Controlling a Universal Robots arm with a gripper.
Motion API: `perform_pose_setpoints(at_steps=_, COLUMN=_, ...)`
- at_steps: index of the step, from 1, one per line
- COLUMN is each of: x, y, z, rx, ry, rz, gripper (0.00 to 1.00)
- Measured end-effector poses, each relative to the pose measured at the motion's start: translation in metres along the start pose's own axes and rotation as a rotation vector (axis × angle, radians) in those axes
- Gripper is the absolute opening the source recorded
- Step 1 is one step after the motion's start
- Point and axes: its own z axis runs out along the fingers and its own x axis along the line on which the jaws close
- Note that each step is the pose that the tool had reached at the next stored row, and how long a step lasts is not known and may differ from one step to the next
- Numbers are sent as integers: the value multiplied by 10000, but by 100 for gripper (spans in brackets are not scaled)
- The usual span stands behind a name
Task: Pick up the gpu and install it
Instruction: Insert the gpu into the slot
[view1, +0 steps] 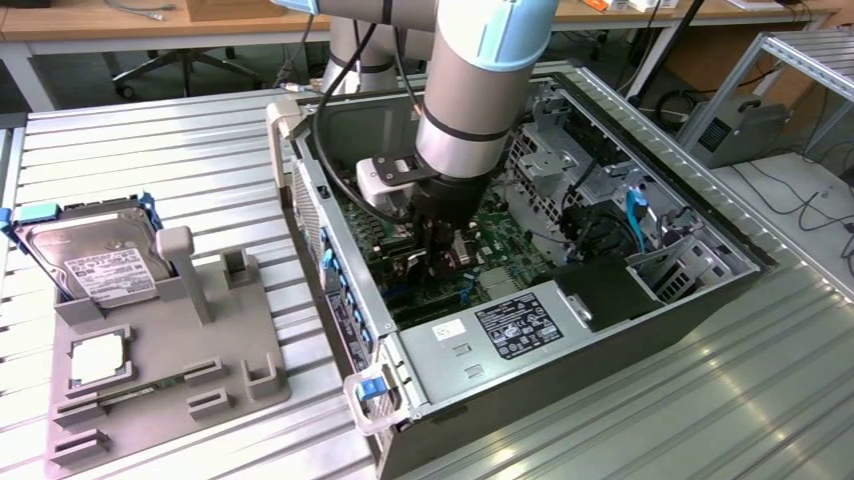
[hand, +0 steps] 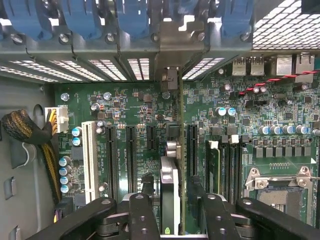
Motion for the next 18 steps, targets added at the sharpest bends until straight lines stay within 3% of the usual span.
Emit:
perform_pose_setpoints(at_steps=9, x=-5, y=0, z=-70, rx=-1, ry=2, rz=-1, gripper=41)
perform_pose_setpoints(at_steps=18, x=-20, y=-1, z=-232, rx=-1, ry=1, rz=-1, gripper=41)
